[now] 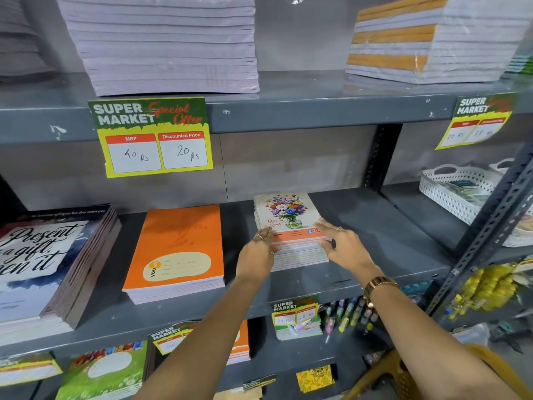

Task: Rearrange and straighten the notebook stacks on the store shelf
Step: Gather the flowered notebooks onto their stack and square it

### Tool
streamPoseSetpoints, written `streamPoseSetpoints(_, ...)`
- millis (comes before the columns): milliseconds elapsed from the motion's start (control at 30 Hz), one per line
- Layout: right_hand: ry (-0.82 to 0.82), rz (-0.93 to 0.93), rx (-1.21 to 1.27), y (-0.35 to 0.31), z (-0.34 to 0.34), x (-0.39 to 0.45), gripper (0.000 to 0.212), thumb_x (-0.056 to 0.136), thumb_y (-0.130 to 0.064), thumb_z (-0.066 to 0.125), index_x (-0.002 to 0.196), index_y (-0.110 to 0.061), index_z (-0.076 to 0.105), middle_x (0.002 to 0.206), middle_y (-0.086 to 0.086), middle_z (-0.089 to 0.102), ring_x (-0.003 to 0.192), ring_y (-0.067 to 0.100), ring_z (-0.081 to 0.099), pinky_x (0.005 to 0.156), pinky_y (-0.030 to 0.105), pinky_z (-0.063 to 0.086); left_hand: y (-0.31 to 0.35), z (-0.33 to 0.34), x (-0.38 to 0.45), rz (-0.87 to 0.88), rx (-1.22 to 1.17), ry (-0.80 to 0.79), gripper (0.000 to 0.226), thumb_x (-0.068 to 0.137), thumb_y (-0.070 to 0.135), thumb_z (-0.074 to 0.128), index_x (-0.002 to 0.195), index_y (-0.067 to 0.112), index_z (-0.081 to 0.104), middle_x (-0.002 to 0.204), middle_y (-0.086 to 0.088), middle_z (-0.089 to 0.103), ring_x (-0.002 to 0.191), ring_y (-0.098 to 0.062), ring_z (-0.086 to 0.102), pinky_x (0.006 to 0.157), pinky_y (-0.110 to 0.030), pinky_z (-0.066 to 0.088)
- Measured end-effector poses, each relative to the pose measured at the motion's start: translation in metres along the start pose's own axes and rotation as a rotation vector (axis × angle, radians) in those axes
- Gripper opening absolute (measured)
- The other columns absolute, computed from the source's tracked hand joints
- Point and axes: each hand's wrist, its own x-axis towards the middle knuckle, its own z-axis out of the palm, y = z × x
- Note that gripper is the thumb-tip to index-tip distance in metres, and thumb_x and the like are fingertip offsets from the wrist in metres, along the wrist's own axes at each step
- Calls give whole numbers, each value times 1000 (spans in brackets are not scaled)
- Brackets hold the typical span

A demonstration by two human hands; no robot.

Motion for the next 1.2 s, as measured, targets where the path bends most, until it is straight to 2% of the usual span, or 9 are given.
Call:
streamPoseSetpoints(100,6,16,40,2,-1,1,44,90,-13,59,134,-19,52,146,-3,45,95,21,62,99,39,50,2,-1,-1,-15,-11,9,41,97,12,49,137,14,44,139,-7,54,117,-26,60,98,-35,50)
streamPoseSetpoints(167,2,17,55,3,-3,1,43,90,-13,60,132,-19,54,146,-3,46,78,18,59,98,40,51,3,-2,-1,-36,-32,8,38,97,11,50,135,14,47,135,-8,58,114,-27,62,96,-35,52)
streamPoseSetpoints(267,-31,-3,35,3,-8,2,44,91,-16,61,133,-16,52,146,-1,44,102,28,62,105,39,46,5,-3,-2,-50,-49,-1,38,97,9,49,134,14,48,134,-8,59,113,-28,63,95,-36,52)
streamPoseSetpoints(333,-41,-20,28,2,-10,3,44,91,-17,61,134,-14,52,147,1,44,123,24,56,109,37,42,5,-4,-2,-48,-47,-7,38,97,9,48,135,14,47,133,-9,59,112,-29,63,95,-35,53)
streamPoseSetpoints(400,-42,-29,23,2,-11,3,44,91,-18,61,134,-14,52,147,1,44,132,20,48,110,37,41,6,-5,-2,-53,-34,-11,37,97,8,49,134,13,47,132,-11,60,112,-29,63,94,-36,53)
streamPoseSetpoints(667,-20,-33,-26,0,-9,3,44,91,-19,60,134,-14,51,146,2,45,129,20,51,110,33,40,7,-5,-1,-88,-39,-41,36,97,8,50,133,11,51,131,-13,60,112,-29,62,95,-35,52)
streamPoseSetpoints(800,-46,-46,-132,-3,-9,0,43,96,-23,52,138,-16,46,148,-1,42,126,20,54,111,30,39,6,-6,1,-111,-80,-43,40,96,7,52,135,14,49,133,-11,59,113,-29,61,97,-36,51)
streamPoseSetpoints(1100,-71,-51,-178,-3,-10,-3,45,99,-23,46,142,-18,39,151,-2,37,136,18,42,114,32,34,7,-9,1,-129,-87,-82,48,95,9,54,141,16,40,132,-13,55,115,-28,58,97,-35,51)
streamPoseSetpoints(1200,-72,-52,-178,-2,-10,-4,48,96,-18,47,143,-17,38,152,-2,36,143,15,31,116,31,30,6,-10,-1,-80,-65,-99,51,94,11,57,141,18,38,139,-10,52,117,-27,58,97,-35,51)
